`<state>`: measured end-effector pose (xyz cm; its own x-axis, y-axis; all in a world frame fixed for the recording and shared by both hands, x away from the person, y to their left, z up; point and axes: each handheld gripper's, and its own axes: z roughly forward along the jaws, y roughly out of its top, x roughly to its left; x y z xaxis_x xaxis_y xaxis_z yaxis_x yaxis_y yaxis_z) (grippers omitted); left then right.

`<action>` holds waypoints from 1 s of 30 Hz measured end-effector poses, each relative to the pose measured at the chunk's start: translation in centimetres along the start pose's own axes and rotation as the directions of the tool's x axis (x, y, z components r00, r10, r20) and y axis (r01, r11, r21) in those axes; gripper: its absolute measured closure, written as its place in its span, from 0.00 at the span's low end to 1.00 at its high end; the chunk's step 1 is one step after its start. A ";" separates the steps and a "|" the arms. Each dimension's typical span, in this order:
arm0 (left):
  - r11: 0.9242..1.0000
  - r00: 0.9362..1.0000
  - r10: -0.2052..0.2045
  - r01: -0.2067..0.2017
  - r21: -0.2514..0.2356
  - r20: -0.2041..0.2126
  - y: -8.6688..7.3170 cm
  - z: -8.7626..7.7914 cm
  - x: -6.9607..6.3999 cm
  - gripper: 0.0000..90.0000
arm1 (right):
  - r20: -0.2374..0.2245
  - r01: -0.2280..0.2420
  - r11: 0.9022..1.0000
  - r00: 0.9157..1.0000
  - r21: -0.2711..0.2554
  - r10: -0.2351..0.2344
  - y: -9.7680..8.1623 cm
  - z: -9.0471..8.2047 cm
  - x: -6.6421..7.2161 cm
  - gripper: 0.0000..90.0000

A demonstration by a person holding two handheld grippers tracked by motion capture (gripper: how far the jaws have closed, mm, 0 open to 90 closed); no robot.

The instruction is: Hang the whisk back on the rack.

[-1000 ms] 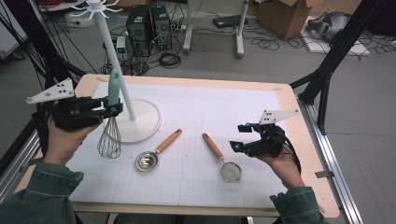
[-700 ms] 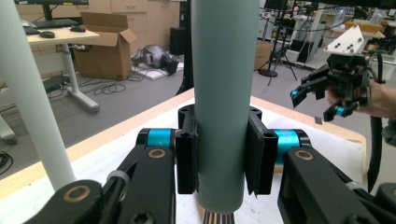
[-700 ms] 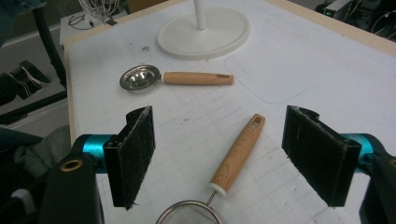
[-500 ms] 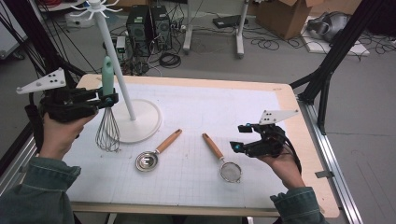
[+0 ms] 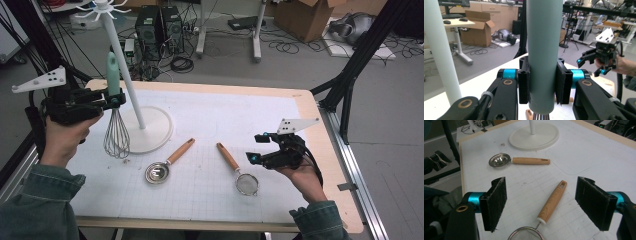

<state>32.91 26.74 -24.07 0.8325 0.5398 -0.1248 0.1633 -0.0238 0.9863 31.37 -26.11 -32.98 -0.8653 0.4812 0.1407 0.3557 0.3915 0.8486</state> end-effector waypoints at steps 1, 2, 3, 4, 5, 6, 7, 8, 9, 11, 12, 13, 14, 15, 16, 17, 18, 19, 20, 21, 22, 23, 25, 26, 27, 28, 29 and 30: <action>1.000 1.000 -0.002 0.002 -0.003 0.003 0.1 0.0 0.1 0.77 | -0.003 0.004 1.000 1.000 0.001 -0.004 0.0 0.0 0.0 0.28; 1.000 1.000 -0.003 0.003 -0.004 0.006 0.1 0.0 0.2 0.77 | -0.003 0.004 1.000 1.000 0.001 -0.004 0.0 0.0 0.0 0.28; 1.000 1.000 -0.004 0.004 -0.006 0.011 0.2 0.0 0.3 0.77 | -0.002 0.002 1.000 1.000 0.002 -0.002 0.1 0.0 0.0 0.28; 1.000 1.000 -0.010 0.010 -0.011 0.014 0.3 0.0 0.4 0.77 | -0.003 0.001 1.000 1.000 0.002 -0.001 0.1 0.0 0.0 0.28; 1.000 1.000 -0.012 0.012 -0.014 0.019 0.3 0.0 0.5 0.77 | -0.003 0.001 1.000 1.000 0.005 -0.001 0.1 0.0 0.0 0.28; 1.000 1.000 -0.015 0.016 -0.018 0.017 0.3 0.0 0.6 0.77 | -0.003 0.007 1.000 1.000 0.001 -0.007 0.2 0.1 0.0 0.27; 1.000 1.000 -0.018 0.019 -0.022 0.023 0.4 0.0 0.7 0.77 | -0.003 0.006 1.000 1.000 0.001 -0.006 0.2 0.1 0.0 0.27; 1.000 1.000 -0.019 0.020 -0.021 0.024 0.4 0.0 0.8 0.77 | -0.004 0.007 1.000 1.000 0.001 -0.007 0.2 0.1 0.0 0.28; 1.000 1.000 -0.021 0.022 -0.023 0.021 0.4 0.1 0.9 0.77 | -0.004 0.006 1.000 1.000 0.004 -0.006 0.2 0.1 0.0 0.27; 1.000 1.000 -0.019 0.020 -0.022 0.021 0.5 0.1 1.0 0.77 | -0.005 0.008 1.000 1.000 0.003 -0.008 0.3 0.1 0.0 0.28; 0.999 0.999 -0.022 0.022 -0.022 0.025 0.6 0.2 1.0 0.77 | -0.005 0.009 1.000 1.000 0.003 -0.009 0.3 0.1 0.0 0.27; 0.999 0.999 -0.025 0.026 -0.024 0.025 0.6 0.3 1.1 0.77 | -0.008 0.008 1.000 1.000 0.004 -0.008 0.3 0.1 0.0 0.27; 0.999 0.999 -0.021 0.022 -0.024 0.027 0.7 0.3 1.1 0.77 | -0.008 0.007 1.000 1.000 0.004 -0.007 0.3 0.1 0.0 0.28; 0.999 0.999 -0.022 0.023 -0.025 0.029 0.7 0.4 1.2 0.77 | -0.008 0.007 1.000 1.000 0.003 -0.007 0.3 0.1 0.0 0.27; 1.000 0.999 -0.020 0.021 -0.023 0.030 0.8 0.4 1.2 0.77 | -0.008 0.005 1.000 1.000 0.005 -0.005 0.3 0.1 0.0 0.27; 0.999 0.999 -0.022 0.023 -0.024 0.031 0.9 0.5 1.3 0.77 | -0.009 0.006 1.000 1.000 0.006 -0.006 0.4 0.1 0.0 0.27; 0.999 0.999 -0.022 0.023 -0.024 0.030 1.0 0.6 1.4 0.77 | -0.008 0.007 1.000 1.000 0.005 -0.007 0.4 0.1 -0.1 0.27; 0.999 0.999 -0.022 0.023 -0.023 0.027 1.1 0.6 1.4 0.77 | -0.008 0.008 1.000 1.000 0.005 -0.008 0.4 0.1 -0.1 0.28; 0.999 0.999 -0.022 0.023 -0.022 0.025 1.1 0.7 1.4 0.77 | -0.008 0.006 1.000 1.000 0.006 -0.006 0.4 0.1 -0.1 0.28; 0.999 0.999 -0.022 0.023 -0.023 0.023 1.2 0.7 1.5 0.77 | -0.009 0.004 1.000 1.000 0.005 -0.004 0.4 0.1 -0.1 0.27; 0.999 1.000 -0.022 0.023 -0.025 0.022 1.3 0.8 1.5 0.77 | -0.008 0.006 1.000 1.000 0.004 -0.006 0.4 0.0 -0.1 0.28; 0.999 1.000 -0.023 0.024 -0.026 0.021 1.4 0.8 1.5 0.77 | -0.009 0.006 1.000 1.000 0.004 -0.006 0.4 0.0 -0.1 0.27; 1.000 1.000 -0.022 0.022 -0.022 0.016 1.5 1.0 1.6 0.77 | -0.009 0.008 1.000 1.000 0.005 -0.008 0.4 0.0 -0.1 0.27; 0.999 1.000 -0.023 0.023 -0.023 0.016 1.5 1.0 1.6 0.77 | -0.006 0.011 1.000 1.000 0.004 -0.011 0.4 0.0 -0.1 0.28; 0.999 1.000 -0.026 0.026 -0.025 0.016 1.6 1.1 1.6 0.77 | -0.008 0.010 1.000 1.000 0.005 -0.010 0.4 0.0 -0.1 0.27; 0.999 1.000 -0.026 0.027 -0.028 0.015 1.6 1.1 1.7 0.77 | -0.011 0.010 1.000 1.000 0.007 -0.010 0.4 -0.1 -0.1 0.27; 0.999 0.999 -0.028 0.029 -0.029 0.015 1.7 1.1 1.8 0.77 | -0.010 0.010 1.000 1.000 0.006 -0.010 0.4 -0.1 -0.1 0.27; 0.999 0.999 -0.030 0.030 -0.030 0.016 1.7 1.1 1.8 0.77 | -0.007 0.013 1.000 1.000 0.002 -0.013 0.4 -0.1 -0.1 0.27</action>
<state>35.27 26.70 -22.76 0.8354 0.5270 -0.1560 0.1724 0.0181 0.9849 31.59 -26.11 -32.57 -0.8722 0.4706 0.1333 0.3454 0.3995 0.8492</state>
